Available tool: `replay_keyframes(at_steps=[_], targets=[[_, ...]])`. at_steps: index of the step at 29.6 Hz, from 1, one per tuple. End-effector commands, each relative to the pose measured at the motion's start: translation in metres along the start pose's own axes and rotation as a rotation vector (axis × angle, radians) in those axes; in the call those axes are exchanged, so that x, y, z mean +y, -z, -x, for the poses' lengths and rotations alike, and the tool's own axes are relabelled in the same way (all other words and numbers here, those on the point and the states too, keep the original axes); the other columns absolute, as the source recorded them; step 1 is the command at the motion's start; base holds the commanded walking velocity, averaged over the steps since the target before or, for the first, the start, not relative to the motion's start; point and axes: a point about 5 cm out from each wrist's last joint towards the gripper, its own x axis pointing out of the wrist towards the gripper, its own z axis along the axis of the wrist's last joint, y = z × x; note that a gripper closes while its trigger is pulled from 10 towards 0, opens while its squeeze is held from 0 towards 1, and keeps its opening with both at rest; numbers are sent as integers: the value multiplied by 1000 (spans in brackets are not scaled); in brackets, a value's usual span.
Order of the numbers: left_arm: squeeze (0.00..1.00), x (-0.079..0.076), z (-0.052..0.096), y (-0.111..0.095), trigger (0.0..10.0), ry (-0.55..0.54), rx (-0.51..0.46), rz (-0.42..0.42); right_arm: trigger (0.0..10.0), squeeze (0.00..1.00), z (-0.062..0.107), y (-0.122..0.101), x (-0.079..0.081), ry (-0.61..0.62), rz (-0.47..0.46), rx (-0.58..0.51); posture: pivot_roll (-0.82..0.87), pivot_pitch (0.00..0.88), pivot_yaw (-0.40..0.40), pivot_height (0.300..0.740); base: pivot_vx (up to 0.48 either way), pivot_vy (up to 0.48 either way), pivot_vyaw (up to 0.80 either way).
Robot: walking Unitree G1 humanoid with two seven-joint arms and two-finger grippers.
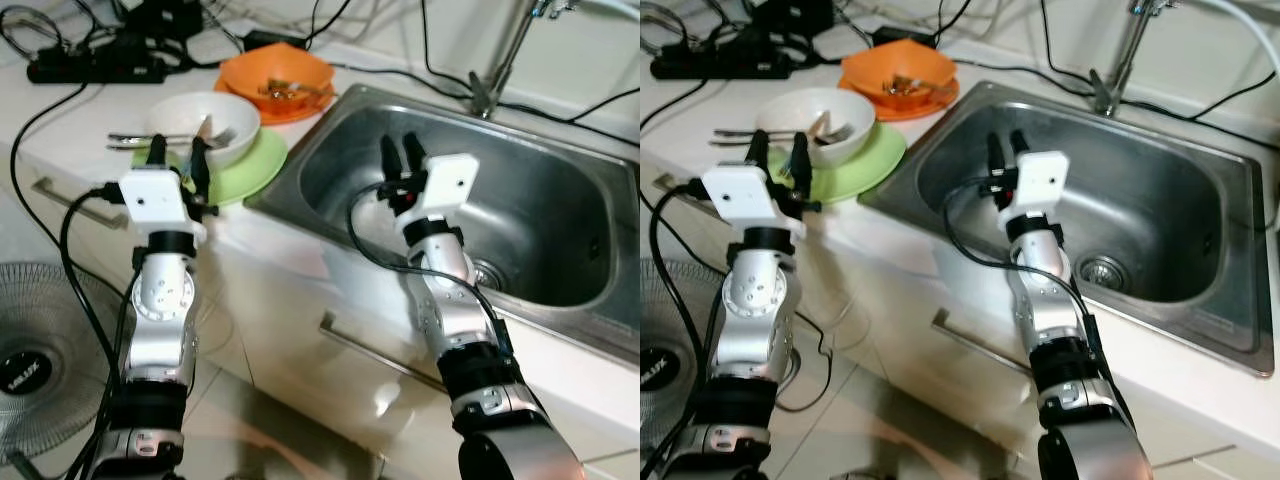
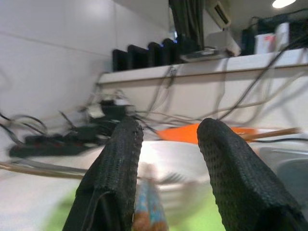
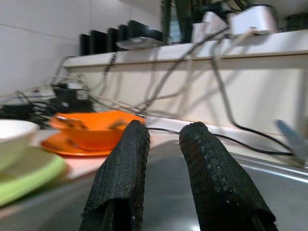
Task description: Kitchen organization
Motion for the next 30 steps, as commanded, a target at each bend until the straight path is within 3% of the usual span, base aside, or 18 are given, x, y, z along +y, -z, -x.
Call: replay_keyframes(at_steps=[1, 8, 20, 30], targets=[[0, -2, -1, -2, 10000, 14, -6, -5, 10000, 0, -1, -4, -5, 24, -14, -19, 114, 93, -31, 740, 285, 0, 0], [0, -4, -2, -3, 10000, 25, -7, -5, 10000, 0, -1, -3, -5, 32, -16, -18, 116, 94, -30, 740, 280, 0, 0], [0, -12, -1, -8, 10000, 82, -38, -30, 10000, 0, 0, -2, -6, 35, -18, -16, 115, 96, -29, 740, 0, 0, 0], [0, -18, -12, -41, 10000, 111, -169, -108, 10000, 0, 0, -1, -5, 38, -25, -13, 127, 98, -30, 740, 0, 0, 0]])
